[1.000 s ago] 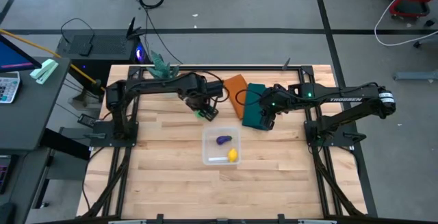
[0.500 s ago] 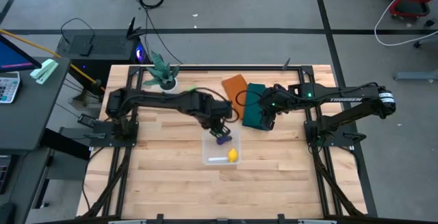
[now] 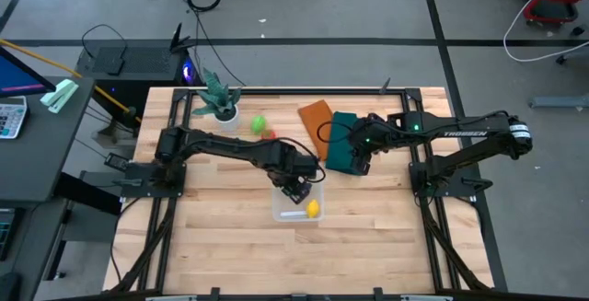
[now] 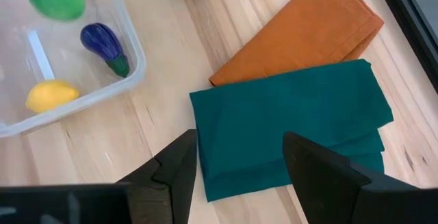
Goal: Pick and placing Produce into tupperware
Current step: Put the green pear into the transparent container
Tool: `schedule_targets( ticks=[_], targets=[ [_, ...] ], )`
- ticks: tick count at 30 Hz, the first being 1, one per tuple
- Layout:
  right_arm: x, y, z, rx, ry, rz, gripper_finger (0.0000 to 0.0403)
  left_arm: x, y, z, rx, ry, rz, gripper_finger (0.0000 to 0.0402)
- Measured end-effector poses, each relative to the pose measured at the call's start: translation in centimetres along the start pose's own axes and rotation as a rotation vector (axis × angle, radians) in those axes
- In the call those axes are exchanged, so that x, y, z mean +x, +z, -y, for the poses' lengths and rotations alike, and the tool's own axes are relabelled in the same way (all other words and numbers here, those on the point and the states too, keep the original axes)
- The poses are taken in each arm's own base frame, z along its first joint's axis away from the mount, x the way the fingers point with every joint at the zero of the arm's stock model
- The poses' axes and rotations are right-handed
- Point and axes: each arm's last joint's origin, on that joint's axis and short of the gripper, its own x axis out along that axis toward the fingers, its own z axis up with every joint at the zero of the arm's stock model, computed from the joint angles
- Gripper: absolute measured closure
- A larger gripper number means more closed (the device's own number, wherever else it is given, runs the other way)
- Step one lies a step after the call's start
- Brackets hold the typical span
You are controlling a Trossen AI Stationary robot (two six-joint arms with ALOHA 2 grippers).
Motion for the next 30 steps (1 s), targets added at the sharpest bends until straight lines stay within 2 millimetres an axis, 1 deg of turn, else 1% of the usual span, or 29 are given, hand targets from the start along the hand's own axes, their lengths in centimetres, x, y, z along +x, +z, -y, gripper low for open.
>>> schedule_targets(
  ticks=[4, 9, 15, 23, 30],
  targets=[
    [0.0, 0.0, 0.0, 0.0, 0.0, 0.0, 0.0225, 1.3, 0.0, 0.2, 0.013, 0.04, -0.015, 0.0265],
    [0.0, 0.0, 0.0, 0.0, 0.002, -0.003, 0.0225, 1.9, -0.1, 0.4, 0.022, 0.057, -0.009, 0.0266],
    [0.0, 0.0, -0.1, 0.001, 0.008, -0.001, 0.0225, 1.9, 0.0, 0.2, 0.022, 0.092, 0.021, 0.0257],
    [0.0, 0.0, -0.2, 0.005, 0.016, -0.002, 0.0225, 1.9, 0.1, 0.2, 0.038, 0.097, 0.026, 0.026],
    [0.0, 0.0, -0.2, 0.005, 0.017, -0.002, 0.0225, 1.9, 0.1, 0.2, 0.038, 0.1, 0.03, 0.0229]
  ],
)
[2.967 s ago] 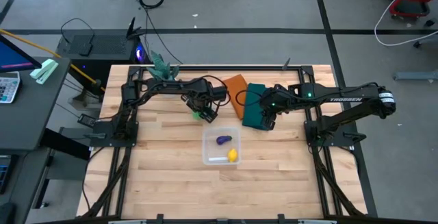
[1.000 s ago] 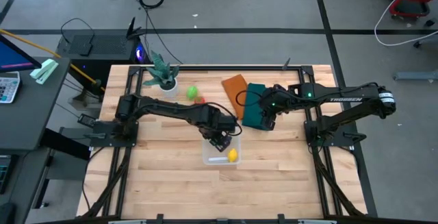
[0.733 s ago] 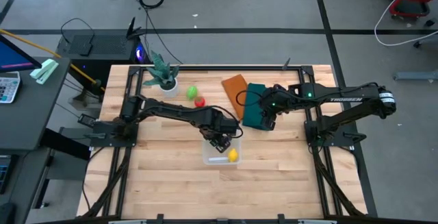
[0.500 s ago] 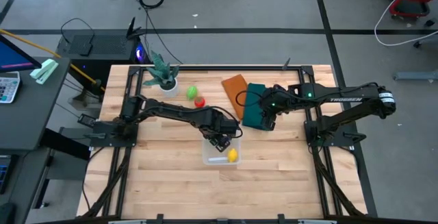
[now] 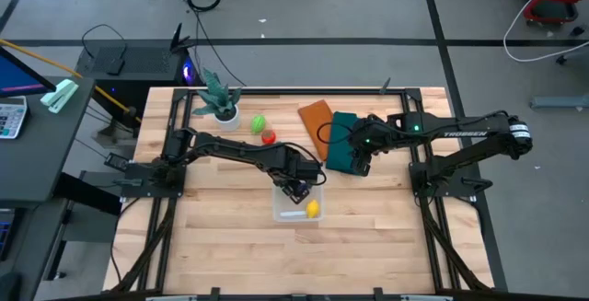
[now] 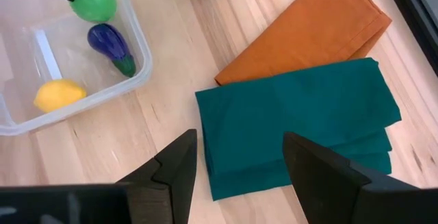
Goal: Pick and placing Produce into tupperware
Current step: Put the green pear into the transparent container, then put the green bell pepper into the transparent container
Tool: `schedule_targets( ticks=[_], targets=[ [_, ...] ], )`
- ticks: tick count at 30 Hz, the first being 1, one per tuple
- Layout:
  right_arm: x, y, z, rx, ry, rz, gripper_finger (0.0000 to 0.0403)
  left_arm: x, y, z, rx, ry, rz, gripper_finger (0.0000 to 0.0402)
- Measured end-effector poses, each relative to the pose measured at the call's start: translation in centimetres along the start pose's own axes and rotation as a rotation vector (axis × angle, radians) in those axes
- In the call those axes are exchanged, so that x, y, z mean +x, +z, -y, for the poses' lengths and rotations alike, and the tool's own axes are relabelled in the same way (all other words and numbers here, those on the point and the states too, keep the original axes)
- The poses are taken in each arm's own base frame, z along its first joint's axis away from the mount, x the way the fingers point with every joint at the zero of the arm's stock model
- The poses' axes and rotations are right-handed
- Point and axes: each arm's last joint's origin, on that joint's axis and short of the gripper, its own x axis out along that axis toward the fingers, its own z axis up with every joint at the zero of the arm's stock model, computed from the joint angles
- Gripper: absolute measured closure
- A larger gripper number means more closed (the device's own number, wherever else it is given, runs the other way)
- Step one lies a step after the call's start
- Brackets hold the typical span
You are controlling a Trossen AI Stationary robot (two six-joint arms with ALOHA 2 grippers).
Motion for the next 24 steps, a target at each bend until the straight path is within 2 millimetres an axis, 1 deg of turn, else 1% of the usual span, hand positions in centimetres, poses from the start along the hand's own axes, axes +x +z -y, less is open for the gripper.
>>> schedule_targets(
  ticks=[7, 12, 15, 20, 24],
  targets=[
    [0.0, 0.0, 0.0, 0.0, 0.001, 0.0, 0.0225, 0.0, 0.0, 0.0, 0.001, 0.006, 0.005, 0.0208],
    [0.0, 0.0, 0.0, 0.0, 0.001, 0.0, 0.0225, 0.0, 0.0, 0.0, 0.003, 0.011, 0.01, 0.0205],
    [0.0, 0.0, 0.0, 0.0, 0.001, 0.0, 0.0225, -0.4, 0.0, -0.2, 0.005, 0.009, 0.012, 0.0207],
    [0.0, 0.0, 0.0, -0.002, 0.001, 0.0, 0.0225, -2.3, 0.1, -0.9, -0.008, -0.008, 0.054, 0.0208],
    [0.0, 0.0, 0.0, -0.002, 0.001, 0.001, 0.0225, -4.6, 0.5, -2.0, -0.042, -0.013, 0.132, 0.0208]
  ],
)
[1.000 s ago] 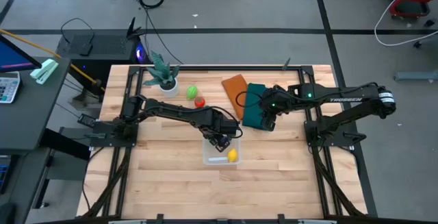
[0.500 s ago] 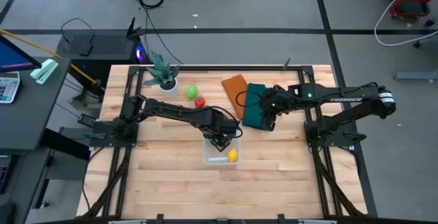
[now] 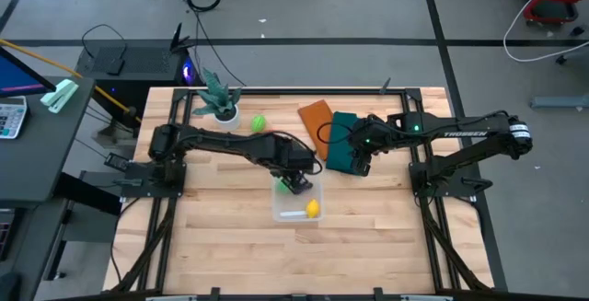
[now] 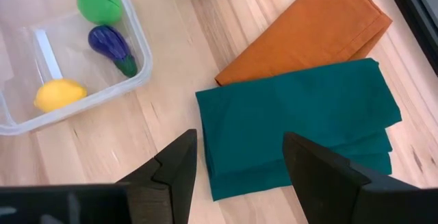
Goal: Pick and placing Produce into tupperware
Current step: Put the green bell pepper into the transparent container
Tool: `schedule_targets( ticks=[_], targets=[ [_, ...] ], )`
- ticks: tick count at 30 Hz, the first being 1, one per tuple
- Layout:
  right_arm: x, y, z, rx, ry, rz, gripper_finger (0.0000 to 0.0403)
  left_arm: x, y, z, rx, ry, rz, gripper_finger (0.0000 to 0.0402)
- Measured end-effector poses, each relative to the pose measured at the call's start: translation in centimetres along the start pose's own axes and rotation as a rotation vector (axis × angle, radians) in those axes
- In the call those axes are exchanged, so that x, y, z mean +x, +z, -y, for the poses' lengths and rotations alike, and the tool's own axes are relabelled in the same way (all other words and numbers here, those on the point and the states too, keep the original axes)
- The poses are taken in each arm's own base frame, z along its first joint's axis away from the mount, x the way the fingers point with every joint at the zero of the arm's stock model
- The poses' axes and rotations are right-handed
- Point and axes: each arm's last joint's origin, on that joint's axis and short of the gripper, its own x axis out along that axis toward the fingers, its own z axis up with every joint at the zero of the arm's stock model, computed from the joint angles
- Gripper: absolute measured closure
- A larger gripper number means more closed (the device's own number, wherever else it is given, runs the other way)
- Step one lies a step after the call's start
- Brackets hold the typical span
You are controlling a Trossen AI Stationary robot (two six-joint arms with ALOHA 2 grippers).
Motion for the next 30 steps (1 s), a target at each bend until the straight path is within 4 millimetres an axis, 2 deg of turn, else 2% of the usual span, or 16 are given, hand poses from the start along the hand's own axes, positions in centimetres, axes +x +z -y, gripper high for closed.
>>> schedule_targets(
  ticks=[3, 9, 17, 22, 30],
  targets=[
    [0.0, 0.0, 0.0, 0.0, 0.0, 0.001, 0.0225, -1.6, 0.7, -1.1, -0.036, -0.024, 0.035, 0.0212],
    [0.0, 0.1, -0.1, 0.01, 0.015, 0.009, 0.0225, -3.1, 2.2, -3.3, -0.113, -0.045, 0.079, 0.0209],
    [0.0, 0.2, -0.1, 0.013, 0.025, 0.019, 0.0225, -2.7, 3.9, -5.5, -0.124, -0.092, 0.029, 0.0203],
    [0.0, 0.3, -0.2, 0.017, 0.03, 0.03, 0.0225, -2.5, 4.8, -6.6, -0.208, -0.089, 0.028, 0.0206],
    [0.0, 0.4, -0.2, 0.02, 0.033, 0.037, 0.0225, -2.3, 5.1, -6.7, -0.219, -0.101, 0.035, 0.0194]
  ],
)
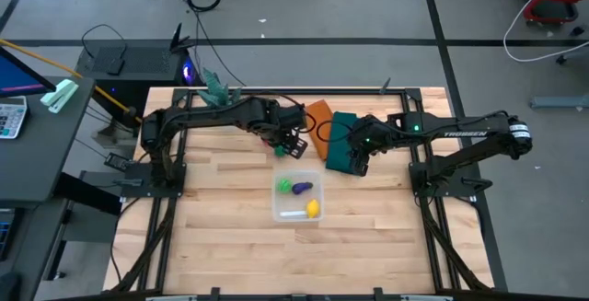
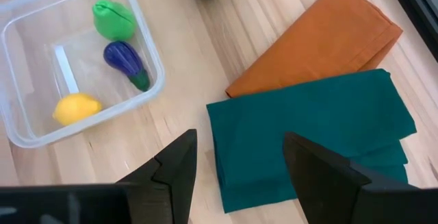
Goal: Pick and placing Produce into tupperware
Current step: Put the green bell pepper into the transparent container
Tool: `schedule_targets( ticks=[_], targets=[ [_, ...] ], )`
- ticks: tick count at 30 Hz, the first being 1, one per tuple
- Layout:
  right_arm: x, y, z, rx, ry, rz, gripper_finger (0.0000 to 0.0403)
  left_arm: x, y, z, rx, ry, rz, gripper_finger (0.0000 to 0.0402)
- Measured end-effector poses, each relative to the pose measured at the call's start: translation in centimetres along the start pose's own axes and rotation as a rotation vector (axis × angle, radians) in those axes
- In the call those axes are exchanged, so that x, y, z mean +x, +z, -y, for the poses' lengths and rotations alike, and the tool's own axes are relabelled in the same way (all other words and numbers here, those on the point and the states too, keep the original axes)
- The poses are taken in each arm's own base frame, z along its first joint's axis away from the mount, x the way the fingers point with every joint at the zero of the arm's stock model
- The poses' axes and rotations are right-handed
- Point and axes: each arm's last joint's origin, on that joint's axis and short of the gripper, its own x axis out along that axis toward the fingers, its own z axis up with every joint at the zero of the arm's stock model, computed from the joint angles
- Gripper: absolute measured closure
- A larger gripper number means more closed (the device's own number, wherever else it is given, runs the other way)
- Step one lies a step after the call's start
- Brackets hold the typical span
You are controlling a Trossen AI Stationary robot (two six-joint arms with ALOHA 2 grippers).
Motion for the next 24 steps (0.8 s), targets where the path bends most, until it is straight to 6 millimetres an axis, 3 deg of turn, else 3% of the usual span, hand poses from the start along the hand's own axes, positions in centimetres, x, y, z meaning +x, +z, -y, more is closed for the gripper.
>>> schedule_targets(
  ticks=[4, 15, 24],
  targets=[
    [0.0, 0.0, 0.0, 0.0, 0.001, 0.001, 0.0225, 0.6, 0.1, -0.1, -0.019, 0.009, -0.013, 0.0189],
    [0.0, 0.1, 0.0, -0.001, 0.003, 0.008, 0.0225, 4.7, 1.1, -0.5, -0.084, 0.075, -0.074, 0.0171],
    [0.0, 0.2, 0.0, 0.0, 0.005, 0.016, 0.0225, 6.4, 2.5, -2.6, -0.231, 0.097, -0.158, 0.0142]
  ],
)
